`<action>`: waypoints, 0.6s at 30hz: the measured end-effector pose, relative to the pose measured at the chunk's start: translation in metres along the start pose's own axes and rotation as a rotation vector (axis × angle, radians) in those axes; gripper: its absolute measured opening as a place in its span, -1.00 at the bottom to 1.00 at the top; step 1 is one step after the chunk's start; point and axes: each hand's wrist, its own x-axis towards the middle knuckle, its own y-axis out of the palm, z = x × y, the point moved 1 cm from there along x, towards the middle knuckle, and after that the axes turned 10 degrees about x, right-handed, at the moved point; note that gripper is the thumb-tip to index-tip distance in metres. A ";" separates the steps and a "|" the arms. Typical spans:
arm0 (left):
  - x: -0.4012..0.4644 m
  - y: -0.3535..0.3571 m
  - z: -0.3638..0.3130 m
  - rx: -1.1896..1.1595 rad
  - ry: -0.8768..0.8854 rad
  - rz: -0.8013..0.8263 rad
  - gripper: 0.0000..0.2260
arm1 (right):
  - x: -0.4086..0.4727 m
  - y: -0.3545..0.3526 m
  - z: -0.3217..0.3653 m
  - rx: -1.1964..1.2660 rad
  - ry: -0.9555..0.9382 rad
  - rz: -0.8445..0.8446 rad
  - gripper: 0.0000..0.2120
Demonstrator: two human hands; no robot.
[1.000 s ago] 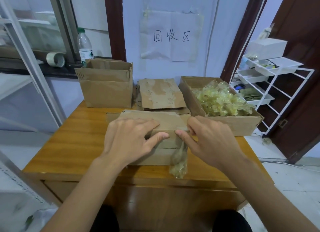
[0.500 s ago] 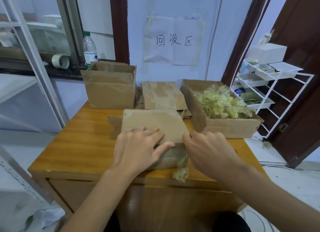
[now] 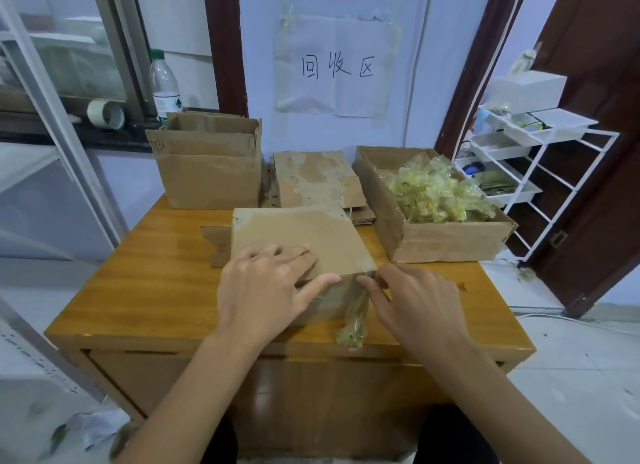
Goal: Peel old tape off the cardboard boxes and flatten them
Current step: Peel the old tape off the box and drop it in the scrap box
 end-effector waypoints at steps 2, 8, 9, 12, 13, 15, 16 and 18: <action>0.000 0.000 -0.001 0.005 -0.002 0.005 -0.51 | 0.000 0.002 0.000 -0.002 0.019 -0.025 -0.62; -0.002 0.004 -0.001 0.015 -0.007 -0.019 -0.49 | -0.004 0.004 0.005 -0.029 -0.033 -0.047 -0.73; -0.002 0.005 -0.001 0.016 -0.002 -0.026 -0.49 | -0.004 0.004 0.006 -0.027 -0.049 -0.054 -0.74; -0.003 0.007 0.000 0.026 0.013 -0.051 -0.48 | -0.002 0.006 0.002 0.037 -0.106 -0.097 -0.74; -0.003 0.007 0.000 0.029 0.019 -0.057 -0.48 | -0.002 0.008 0.000 0.074 -0.124 -0.112 -0.74; -0.004 0.006 0.000 0.036 0.026 -0.065 -0.49 | -0.002 0.013 -0.002 0.129 -0.144 -0.132 -0.74; -0.004 0.006 0.000 0.039 0.027 -0.064 -0.49 | -0.003 0.016 -0.003 0.147 -0.141 -0.142 -0.74; -0.003 0.005 0.000 0.038 0.030 -0.062 -0.50 | -0.004 0.021 -0.004 0.175 -0.107 -0.161 -0.73</action>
